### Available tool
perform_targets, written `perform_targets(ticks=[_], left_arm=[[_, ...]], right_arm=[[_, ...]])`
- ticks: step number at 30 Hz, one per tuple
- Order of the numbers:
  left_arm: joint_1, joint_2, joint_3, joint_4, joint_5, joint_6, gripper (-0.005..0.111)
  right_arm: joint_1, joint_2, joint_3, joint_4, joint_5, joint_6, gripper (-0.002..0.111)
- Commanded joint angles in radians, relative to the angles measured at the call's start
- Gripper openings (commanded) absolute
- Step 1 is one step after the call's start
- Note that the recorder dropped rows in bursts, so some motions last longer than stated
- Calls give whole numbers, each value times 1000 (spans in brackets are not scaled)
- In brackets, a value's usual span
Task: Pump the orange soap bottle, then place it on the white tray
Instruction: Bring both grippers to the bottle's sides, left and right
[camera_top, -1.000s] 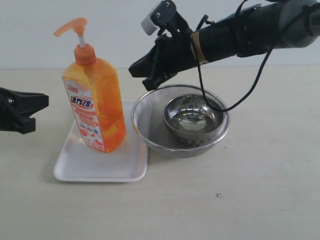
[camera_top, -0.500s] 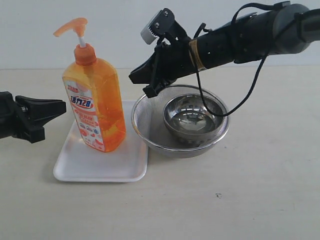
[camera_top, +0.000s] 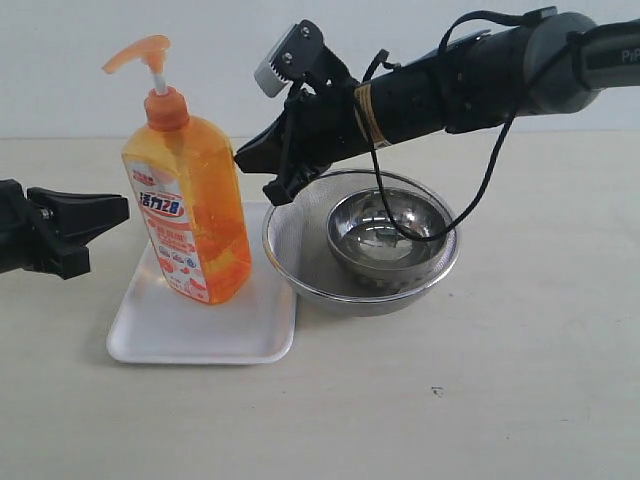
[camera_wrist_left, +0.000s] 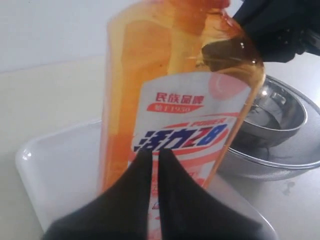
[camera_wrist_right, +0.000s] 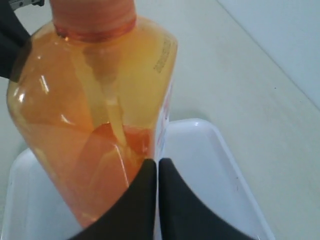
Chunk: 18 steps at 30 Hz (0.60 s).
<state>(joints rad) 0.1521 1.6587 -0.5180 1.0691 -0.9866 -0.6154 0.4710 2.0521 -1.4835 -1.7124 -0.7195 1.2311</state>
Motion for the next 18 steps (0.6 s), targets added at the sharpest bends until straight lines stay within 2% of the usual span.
perform_targets(ticks=[1, 9, 18], left_arm=[[2, 19, 4, -40, -1, 19, 5], [2, 36, 4, -72, -51, 30, 5], [-22, 42, -34, -64, -34, 26, 5]], right_arm=[[2, -5, -2, 8, 4, -7, 0], [2, -5, -4, 20, 88, -38, 0], [8, -5, -4, 58, 54, -66, 0]])
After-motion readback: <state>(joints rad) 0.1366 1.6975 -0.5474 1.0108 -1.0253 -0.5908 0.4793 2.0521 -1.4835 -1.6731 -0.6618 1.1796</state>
